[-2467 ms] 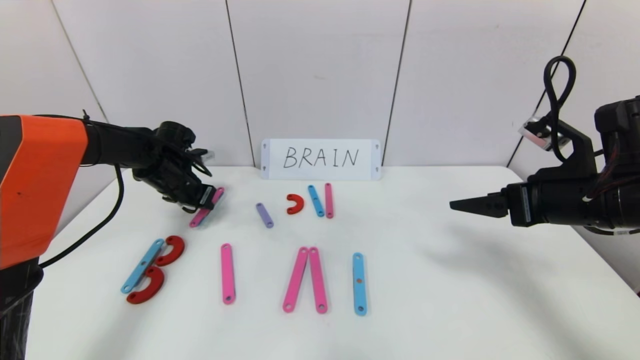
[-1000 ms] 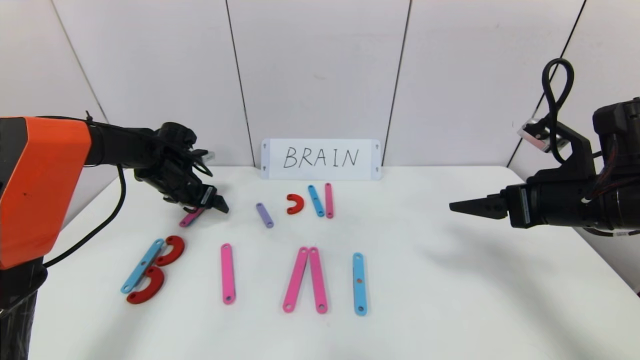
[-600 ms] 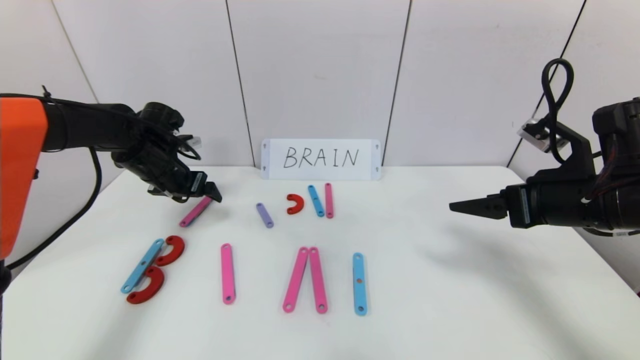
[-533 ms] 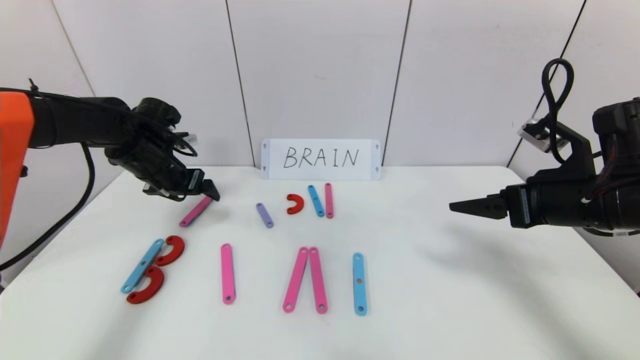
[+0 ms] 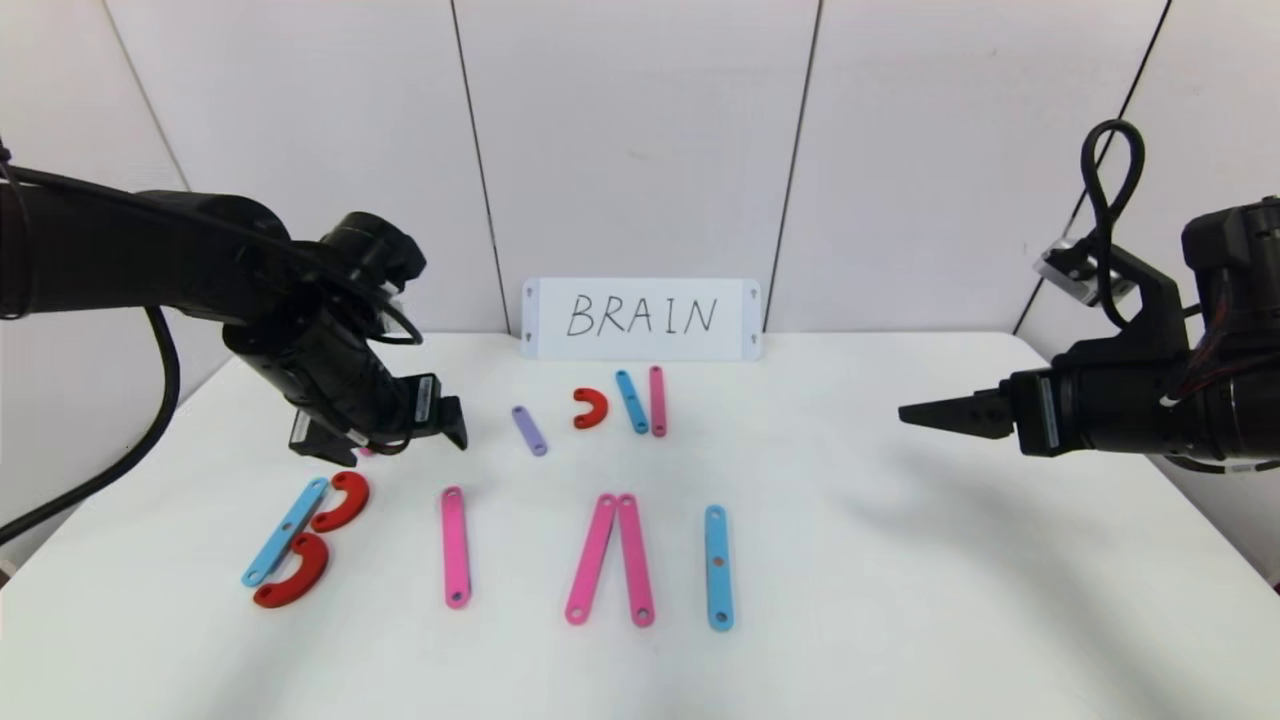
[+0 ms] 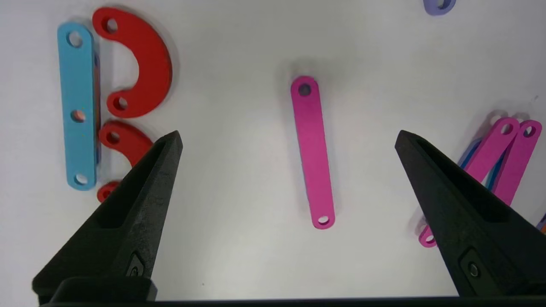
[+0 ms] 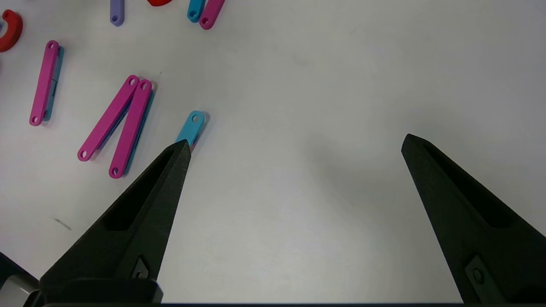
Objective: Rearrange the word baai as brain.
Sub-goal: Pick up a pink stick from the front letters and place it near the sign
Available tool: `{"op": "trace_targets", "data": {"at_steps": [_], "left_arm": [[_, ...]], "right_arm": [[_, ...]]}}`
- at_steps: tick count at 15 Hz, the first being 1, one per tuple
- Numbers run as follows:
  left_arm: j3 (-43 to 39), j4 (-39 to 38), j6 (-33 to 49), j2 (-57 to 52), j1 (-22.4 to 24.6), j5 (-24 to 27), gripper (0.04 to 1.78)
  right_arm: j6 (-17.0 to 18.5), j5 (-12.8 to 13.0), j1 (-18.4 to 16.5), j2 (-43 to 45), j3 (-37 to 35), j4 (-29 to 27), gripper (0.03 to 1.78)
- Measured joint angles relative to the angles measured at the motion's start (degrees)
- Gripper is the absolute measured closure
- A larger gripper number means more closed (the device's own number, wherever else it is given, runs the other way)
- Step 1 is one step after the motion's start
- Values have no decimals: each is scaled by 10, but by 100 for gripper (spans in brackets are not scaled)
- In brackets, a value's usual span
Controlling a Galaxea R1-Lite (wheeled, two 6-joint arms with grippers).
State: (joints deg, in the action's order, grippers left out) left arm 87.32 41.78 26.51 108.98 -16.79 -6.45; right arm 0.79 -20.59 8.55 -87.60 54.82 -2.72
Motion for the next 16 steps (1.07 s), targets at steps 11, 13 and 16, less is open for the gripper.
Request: {"op": "trace_targets", "data": {"at_steps": [11,13,16], "left_arm": [[-217,-235,62,-23,-69,-55,7],[-237,-251,63,-21,-74,-71,7],[-263,-299,64,-17,-78,-84,7]], "right_arm": [[0,0,-2,-2,-1,0,8],[0,0,-2,-2,-1,0,8],[0,0,-2,-2,-1,0,8]]}}
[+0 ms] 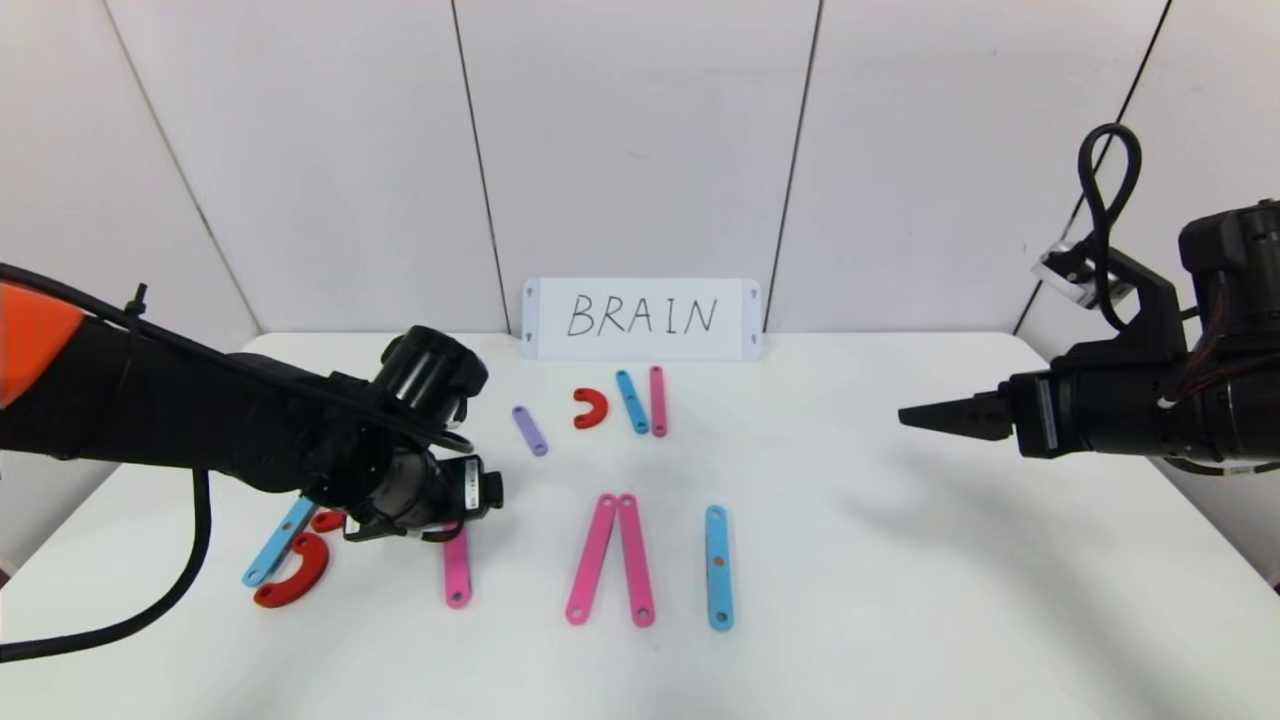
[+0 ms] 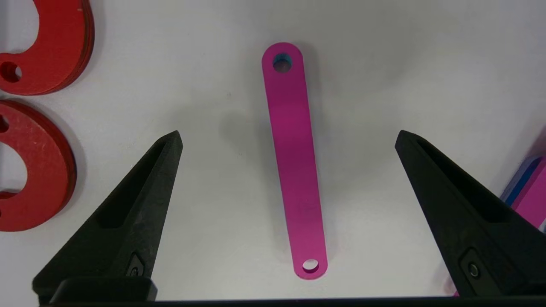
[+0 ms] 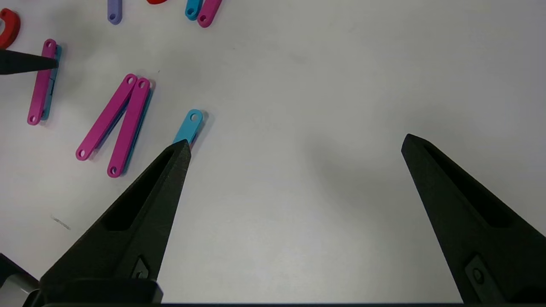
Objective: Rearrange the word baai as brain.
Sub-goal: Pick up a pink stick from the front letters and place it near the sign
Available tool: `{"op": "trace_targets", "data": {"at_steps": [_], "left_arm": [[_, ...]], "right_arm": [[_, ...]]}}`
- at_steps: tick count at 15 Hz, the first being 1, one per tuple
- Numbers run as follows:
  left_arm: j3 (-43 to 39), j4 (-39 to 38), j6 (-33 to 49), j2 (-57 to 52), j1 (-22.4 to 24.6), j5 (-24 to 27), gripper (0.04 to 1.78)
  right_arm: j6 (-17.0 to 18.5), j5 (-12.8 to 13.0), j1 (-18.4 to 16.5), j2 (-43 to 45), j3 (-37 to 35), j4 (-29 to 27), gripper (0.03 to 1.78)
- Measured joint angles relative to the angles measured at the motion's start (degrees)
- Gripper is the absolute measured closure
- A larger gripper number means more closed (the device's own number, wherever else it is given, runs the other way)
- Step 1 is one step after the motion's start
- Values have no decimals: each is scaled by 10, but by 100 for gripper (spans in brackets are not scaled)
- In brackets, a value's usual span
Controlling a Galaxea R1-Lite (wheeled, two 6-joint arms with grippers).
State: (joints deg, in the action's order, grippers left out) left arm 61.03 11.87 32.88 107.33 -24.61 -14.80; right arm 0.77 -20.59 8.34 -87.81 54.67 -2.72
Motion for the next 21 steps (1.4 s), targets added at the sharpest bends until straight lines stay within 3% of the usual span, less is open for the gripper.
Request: {"op": "trace_targets", "data": {"at_steps": [15,18,21], "left_arm": [[-18,-4,21,24,-15,-13,11],[-19,-3,20,24,-17,-13,38],[-20,-3,21,25,-18,-14,86]], "right_arm": [[0,0,0,0,-4,0,8],[0,0,0,0,-4,0,8],[0,0,0,0,-4,0,8]]}}
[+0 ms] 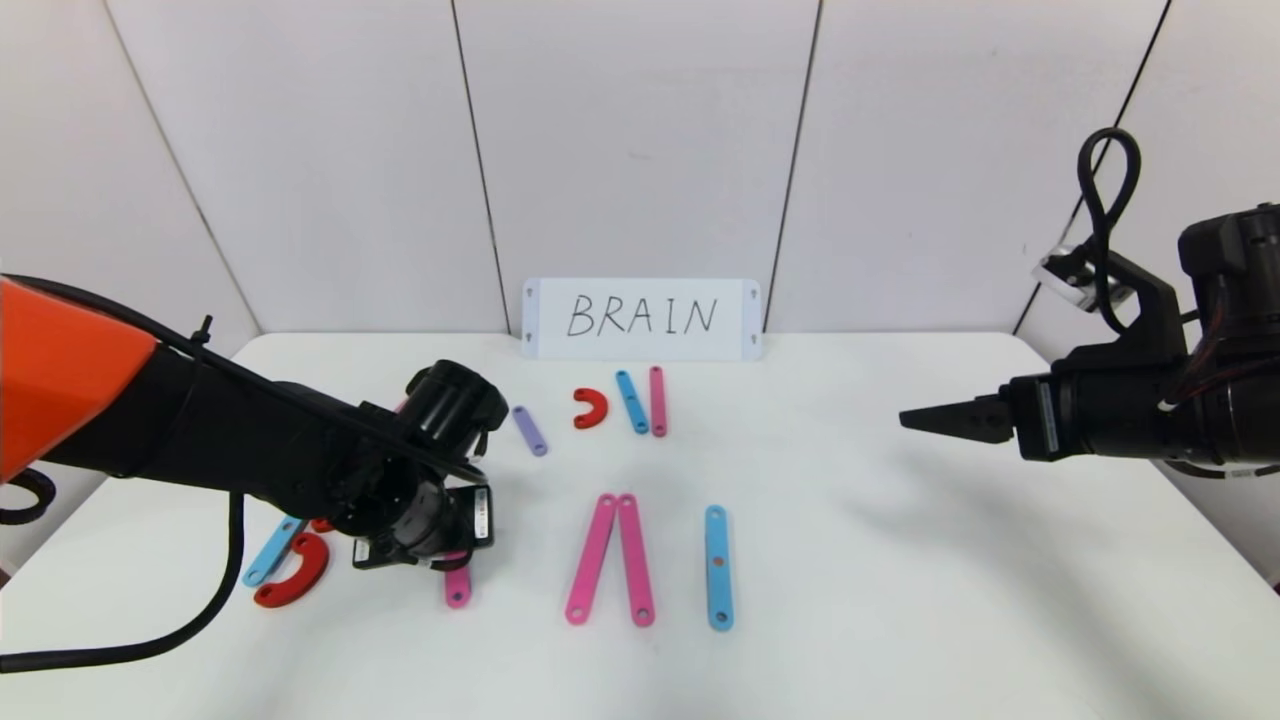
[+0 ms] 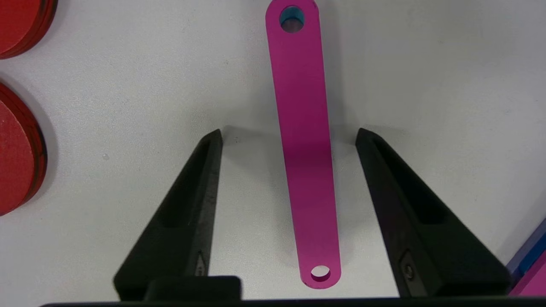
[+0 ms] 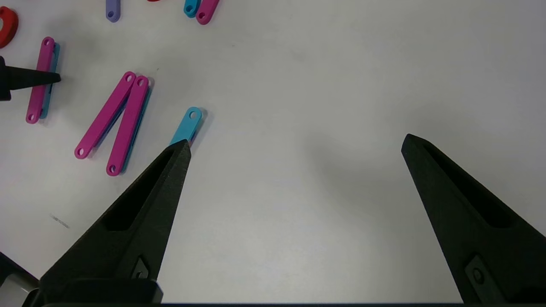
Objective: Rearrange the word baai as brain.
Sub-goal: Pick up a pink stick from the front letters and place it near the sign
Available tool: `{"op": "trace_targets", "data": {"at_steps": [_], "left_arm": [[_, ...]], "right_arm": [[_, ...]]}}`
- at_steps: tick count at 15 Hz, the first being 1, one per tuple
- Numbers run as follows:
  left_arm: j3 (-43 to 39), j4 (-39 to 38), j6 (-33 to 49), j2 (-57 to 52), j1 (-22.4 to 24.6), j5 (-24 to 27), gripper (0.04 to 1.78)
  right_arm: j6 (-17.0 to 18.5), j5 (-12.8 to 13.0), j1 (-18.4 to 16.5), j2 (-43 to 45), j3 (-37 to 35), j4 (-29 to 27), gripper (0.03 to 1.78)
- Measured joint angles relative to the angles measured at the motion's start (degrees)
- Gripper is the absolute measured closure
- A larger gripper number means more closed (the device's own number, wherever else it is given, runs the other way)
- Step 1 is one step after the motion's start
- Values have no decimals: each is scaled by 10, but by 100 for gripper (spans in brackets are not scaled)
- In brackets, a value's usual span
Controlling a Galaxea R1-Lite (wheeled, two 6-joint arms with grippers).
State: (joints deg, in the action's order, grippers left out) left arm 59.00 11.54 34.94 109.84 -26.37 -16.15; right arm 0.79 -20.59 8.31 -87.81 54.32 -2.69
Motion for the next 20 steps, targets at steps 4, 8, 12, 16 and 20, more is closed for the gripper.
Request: {"op": "trace_targets", "data": {"at_steps": [4,8,12,16,20], "left_arm": [[0,0,0,0,-1,0,148],[3,0,-1,-2,-2,1,152],[17,4,-11,-14,-2,1,152],[74,20,-52,-22,0,2,152],[180,72,-92,-21,0,34,152]], "right_arm": [[0,0,0,0,0,0,8],[0,-9,-2,4,0,-1,8],[0,-71,-52,4,19,-6,8],[-1,-95,-84,-4,32,-3,8],[-2,-97,-103,-18,40,-1,8]]}}
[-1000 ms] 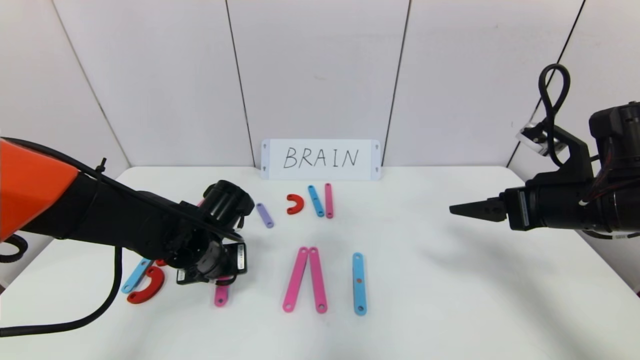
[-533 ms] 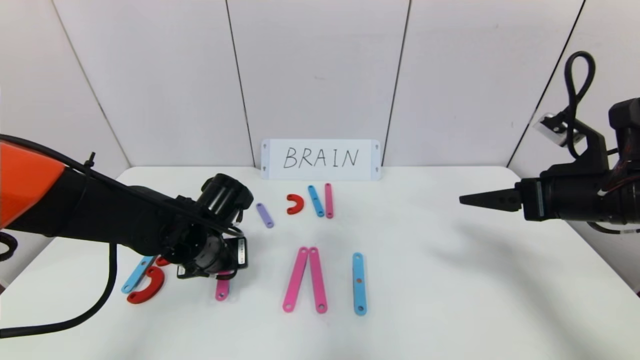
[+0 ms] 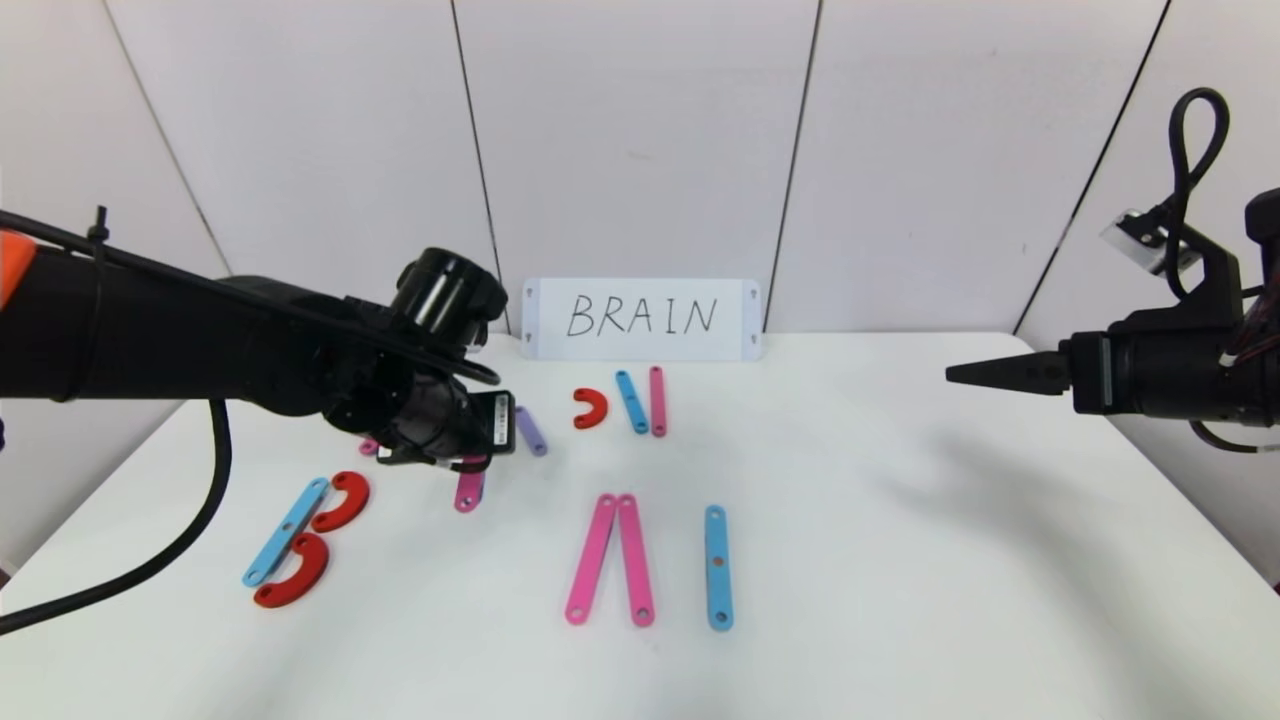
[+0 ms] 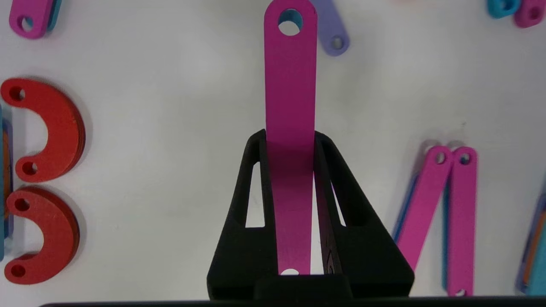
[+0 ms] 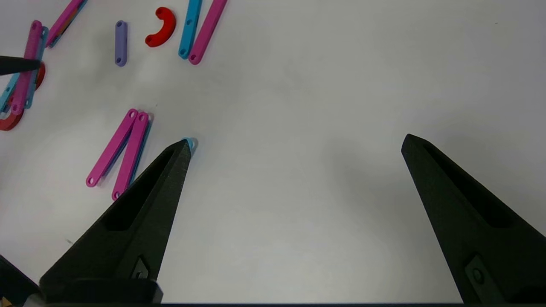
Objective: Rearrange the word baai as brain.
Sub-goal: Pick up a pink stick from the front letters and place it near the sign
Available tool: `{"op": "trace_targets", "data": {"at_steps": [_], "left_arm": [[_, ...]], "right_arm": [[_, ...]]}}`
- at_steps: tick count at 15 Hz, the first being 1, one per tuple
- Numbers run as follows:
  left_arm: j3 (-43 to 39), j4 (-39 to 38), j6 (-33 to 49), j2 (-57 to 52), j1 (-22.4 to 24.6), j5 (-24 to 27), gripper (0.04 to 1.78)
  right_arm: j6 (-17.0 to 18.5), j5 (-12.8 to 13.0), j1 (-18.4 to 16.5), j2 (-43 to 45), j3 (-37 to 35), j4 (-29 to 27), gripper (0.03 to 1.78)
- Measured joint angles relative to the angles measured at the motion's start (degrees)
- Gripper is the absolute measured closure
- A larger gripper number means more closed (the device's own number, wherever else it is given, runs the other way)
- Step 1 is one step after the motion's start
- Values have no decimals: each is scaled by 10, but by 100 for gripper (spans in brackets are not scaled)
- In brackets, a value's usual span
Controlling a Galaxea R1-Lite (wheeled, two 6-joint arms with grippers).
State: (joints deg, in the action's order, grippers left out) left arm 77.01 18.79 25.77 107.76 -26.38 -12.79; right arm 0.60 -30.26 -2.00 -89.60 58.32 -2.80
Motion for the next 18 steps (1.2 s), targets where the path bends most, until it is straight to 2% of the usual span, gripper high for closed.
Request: {"op": "trace_targets", "data": {"at_steps": [3,7,13,18], "left_arm": [[86,34,-42,13,-6,27,152],[190,39,-77,61,-27,43,152],[335,37,-118,155,-52,180,152],[365,-45,-146,231,-68,239,152]], "right_arm": [[1,-10,-12,-9,5,0,8],[1,-11,-18,-12,6,0,8],[0,-10,-21,-12,6,1,8],[-2,-10,-30,-14,9,1,8]]}}
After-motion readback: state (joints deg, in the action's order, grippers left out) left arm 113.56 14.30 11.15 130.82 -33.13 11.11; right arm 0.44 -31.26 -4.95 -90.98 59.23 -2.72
